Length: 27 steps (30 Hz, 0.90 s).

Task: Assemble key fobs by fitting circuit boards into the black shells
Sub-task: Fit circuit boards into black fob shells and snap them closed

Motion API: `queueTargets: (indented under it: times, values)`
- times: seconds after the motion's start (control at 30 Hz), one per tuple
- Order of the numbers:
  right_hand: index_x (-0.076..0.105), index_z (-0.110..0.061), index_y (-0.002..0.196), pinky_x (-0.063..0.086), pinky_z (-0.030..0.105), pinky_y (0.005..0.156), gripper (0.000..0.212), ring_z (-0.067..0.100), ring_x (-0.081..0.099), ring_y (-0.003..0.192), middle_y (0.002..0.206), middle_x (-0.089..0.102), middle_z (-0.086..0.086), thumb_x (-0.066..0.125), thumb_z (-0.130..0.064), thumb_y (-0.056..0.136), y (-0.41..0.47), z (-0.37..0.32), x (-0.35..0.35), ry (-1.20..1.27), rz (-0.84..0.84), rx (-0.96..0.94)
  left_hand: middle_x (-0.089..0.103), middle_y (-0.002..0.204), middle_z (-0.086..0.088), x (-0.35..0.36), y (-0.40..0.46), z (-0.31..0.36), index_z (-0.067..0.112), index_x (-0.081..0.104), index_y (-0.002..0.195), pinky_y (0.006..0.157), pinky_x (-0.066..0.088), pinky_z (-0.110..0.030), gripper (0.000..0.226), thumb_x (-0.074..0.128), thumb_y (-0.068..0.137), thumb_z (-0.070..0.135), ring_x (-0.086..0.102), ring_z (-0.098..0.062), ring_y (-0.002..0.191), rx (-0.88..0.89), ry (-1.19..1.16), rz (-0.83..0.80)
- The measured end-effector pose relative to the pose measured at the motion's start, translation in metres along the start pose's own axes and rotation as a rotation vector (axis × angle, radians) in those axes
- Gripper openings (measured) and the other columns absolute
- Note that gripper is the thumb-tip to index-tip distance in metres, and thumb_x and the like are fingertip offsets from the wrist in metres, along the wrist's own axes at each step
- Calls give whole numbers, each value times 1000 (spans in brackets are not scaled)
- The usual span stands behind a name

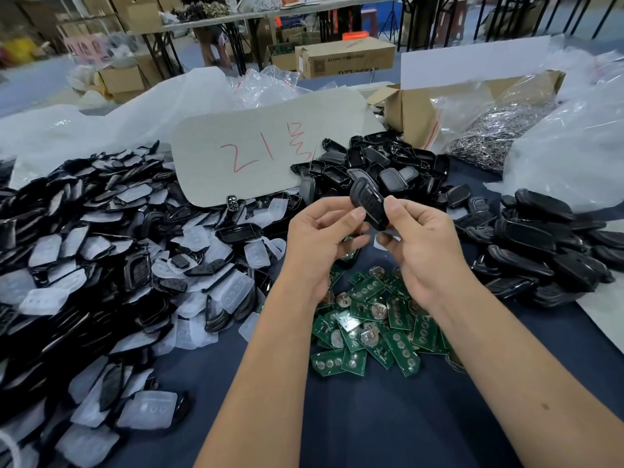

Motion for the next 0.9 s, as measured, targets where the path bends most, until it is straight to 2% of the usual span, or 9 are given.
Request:
queueTargets:
  times: [0.13,0.2,0.33,0.4,0.5,0.6,0.77,0.83,0.9]
  values:
    - [79,-11,93,53,31,70,24,24,64,83,92,76,12,58,-13,105,3,8,3,6,-113,90,72,82,-9,-5,2,1,8,72,95,67,63,-26,15,67,93,-6,69,-16,71,-4,65,-29]
    - [80,-15,97,52,34,74,16,26,62,87,93,75,11,66,-7,99,3,7,3,-53,-156,61,72,86,-8,-5,2,2,6,69,97,74,63,-29,15,63,96,-8,70,-17,78,2,120,-59]
    - [80,-21,97,61,37,85,28,21,75,90,94,80,2,78,4,86,2,-16,-2,-336,-115,-235,71,94,-10,0,0,6,8,70,96,98,55,-46,19,62,95,-10,66,-27,96,46,177,-109]
    - [81,-23,93,61,37,86,29,19,74,93,93,78,-4,79,4,84,-2,-32,-4,-523,-64,-442,71,94,-13,-6,1,6,5,74,96,95,60,-42,20,59,98,-9,69,-25,93,26,166,-69]
    - [83,-15,93,56,29,83,27,16,68,96,95,73,-4,77,9,83,-18,-49,4,-762,-19,-786,70,90,-14,-13,1,-2,-1,72,106,71,63,-30,22,54,106,11,70,-21,73,-141,53,-47]
    - [83,-9,89,53,28,82,21,20,64,96,92,73,0,76,11,84,-27,-51,16,-867,-45,-929,71,82,-5,-11,0,-4,2,75,101,62,60,-23,20,63,102,18,65,-17,65,-180,87,-96]
    - [80,-10,93,55,29,86,35,16,66,104,99,74,-2,61,14,77,-27,-52,16,-796,-53,-876,74,80,-9,-18,1,4,8,78,89,60,59,-22,13,72,92,-3,68,-18,71,-49,191,-24]
    - [77,-17,107,55,27,84,39,12,63,109,109,70,-9,59,5,80,-20,-47,7,-715,7,-734,74,87,-20,-18,2,8,10,77,90,58,59,-25,13,73,92,-3,69,-19,71,21,260,-3]
    - [72,-25,116,57,30,76,34,10,65,99,110,68,-11,63,-7,88,-7,-32,-3,-561,13,-493,72,93,-27,-14,2,12,10,78,91,57,59,-26,15,73,91,-4,68,-20,70,86,295,-14]
Point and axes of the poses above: each hand's wrist, its own y-axis towards the middle knuckle, its own x-axis out of the palm, z = x × y, the point moved 8 cm from there along y, towards the middle knuckle
